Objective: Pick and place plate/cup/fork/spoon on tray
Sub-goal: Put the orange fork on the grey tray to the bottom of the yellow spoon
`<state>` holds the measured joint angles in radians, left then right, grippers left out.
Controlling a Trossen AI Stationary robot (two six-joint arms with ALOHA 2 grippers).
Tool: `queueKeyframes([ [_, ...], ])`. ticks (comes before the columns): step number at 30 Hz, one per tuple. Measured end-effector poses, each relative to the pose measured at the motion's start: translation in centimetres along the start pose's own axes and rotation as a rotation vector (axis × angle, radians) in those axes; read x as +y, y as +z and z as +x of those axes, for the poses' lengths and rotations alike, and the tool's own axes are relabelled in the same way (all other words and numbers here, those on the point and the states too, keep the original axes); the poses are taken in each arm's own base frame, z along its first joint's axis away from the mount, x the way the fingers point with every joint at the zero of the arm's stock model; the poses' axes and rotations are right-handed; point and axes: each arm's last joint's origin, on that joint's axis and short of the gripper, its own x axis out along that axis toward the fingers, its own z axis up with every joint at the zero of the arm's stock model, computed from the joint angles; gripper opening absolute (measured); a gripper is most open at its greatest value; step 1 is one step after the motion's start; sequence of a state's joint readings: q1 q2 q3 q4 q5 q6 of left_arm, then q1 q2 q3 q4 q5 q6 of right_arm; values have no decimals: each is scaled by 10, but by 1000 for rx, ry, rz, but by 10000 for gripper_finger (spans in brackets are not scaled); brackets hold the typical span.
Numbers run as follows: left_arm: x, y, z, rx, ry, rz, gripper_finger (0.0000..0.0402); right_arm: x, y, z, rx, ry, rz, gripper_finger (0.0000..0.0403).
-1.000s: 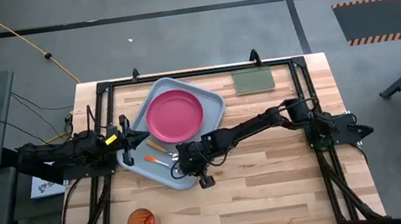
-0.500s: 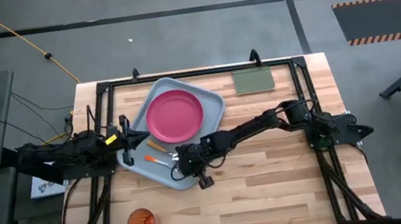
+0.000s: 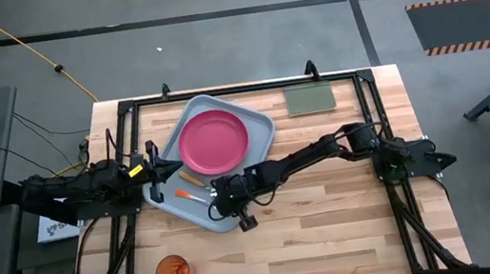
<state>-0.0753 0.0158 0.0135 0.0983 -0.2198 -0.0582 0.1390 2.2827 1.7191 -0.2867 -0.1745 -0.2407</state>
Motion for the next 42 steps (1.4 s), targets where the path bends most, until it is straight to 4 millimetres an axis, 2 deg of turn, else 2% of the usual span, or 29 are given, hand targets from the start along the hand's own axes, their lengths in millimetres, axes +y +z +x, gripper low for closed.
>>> queueKeyframes([
  [4, 0, 0, 0, -1, 0, 1, 3, 0, -1, 1, 5, -2, -4, 0],
  [10, 0, 0, 0, 0, 0, 0, 3, 3, 3, -22, 74, 20, 23, 0],
  [14, 0, 0, 0, 0, 0, 0, 3, 5, -6, -21, 158, 38, 81, 0],
  [17, 0, 0, 0, 0, 0, 1, 3, 2, -8, -18, 150, 29, 90, 0],
  [21, 0, 0, 0, 0, 0, 1, 3, -5, 0, -18, 61, -4, 79, 0],
  [27, 0, 0, 0, 0, 0, 0, 3, -11, -8, -20, 129, 10, 97, 0],
  [42, 0, 0, 0, 0, 0, 2, 3, -13, -8, -21, 94, 97, -40, 0],
])
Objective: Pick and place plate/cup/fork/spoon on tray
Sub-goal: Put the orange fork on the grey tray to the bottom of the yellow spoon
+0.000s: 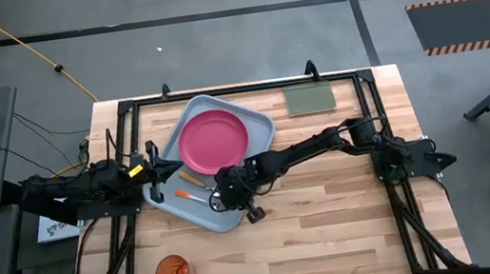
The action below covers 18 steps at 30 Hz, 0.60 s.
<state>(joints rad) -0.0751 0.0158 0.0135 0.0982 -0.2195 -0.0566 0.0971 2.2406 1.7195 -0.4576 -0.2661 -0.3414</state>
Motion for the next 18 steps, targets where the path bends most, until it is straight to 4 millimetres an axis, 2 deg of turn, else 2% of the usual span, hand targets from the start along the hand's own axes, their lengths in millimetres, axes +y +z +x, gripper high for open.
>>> queueKeyframes([
  [18, 0, 0, 0, 0, 0, -1, 3, 0, 1, 0, -9, -14, 28, 0],
])
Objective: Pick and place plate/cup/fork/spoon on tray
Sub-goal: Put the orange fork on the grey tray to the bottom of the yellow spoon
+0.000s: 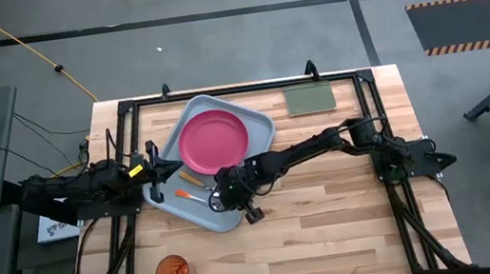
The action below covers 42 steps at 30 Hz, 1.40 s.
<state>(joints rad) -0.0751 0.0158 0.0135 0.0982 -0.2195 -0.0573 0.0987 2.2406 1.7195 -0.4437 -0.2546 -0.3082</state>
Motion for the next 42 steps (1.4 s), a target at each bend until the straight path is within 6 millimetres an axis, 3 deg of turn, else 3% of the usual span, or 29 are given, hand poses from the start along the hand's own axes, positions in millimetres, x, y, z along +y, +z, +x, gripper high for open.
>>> queueKeyframes([
  [42, 0, 0, 0, 0, 0, 0, 3, -2, 0, 15, -36, -57, -30, 0],
])
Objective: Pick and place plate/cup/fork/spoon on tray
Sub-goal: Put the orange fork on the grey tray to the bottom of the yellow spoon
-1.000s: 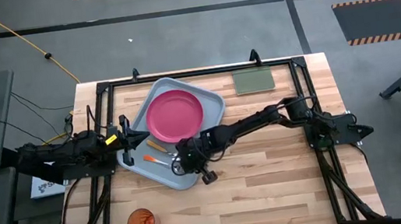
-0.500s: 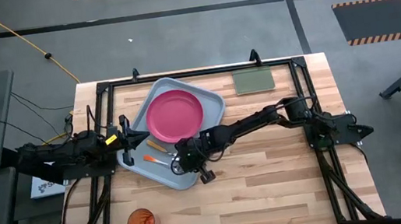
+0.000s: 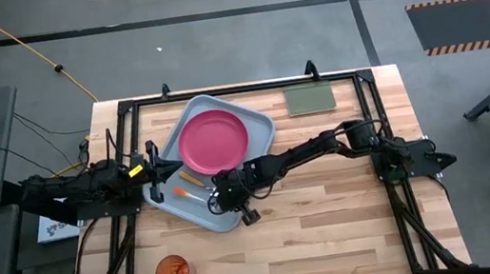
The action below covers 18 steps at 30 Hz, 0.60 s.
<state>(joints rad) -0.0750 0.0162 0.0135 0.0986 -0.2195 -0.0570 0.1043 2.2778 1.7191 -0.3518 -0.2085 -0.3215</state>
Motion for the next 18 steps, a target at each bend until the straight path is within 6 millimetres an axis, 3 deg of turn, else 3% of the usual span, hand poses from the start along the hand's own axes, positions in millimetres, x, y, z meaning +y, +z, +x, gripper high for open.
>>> queueKeyframes([
  [10, 0, 0, 0, 0, 0, -1, 3, -6, 6, 0, -72, -31, -10, 0],
  [18, 0, 0, 0, 0, 0, 0, 3, -14, 1, -4, -28, -75, 9, 0],
])
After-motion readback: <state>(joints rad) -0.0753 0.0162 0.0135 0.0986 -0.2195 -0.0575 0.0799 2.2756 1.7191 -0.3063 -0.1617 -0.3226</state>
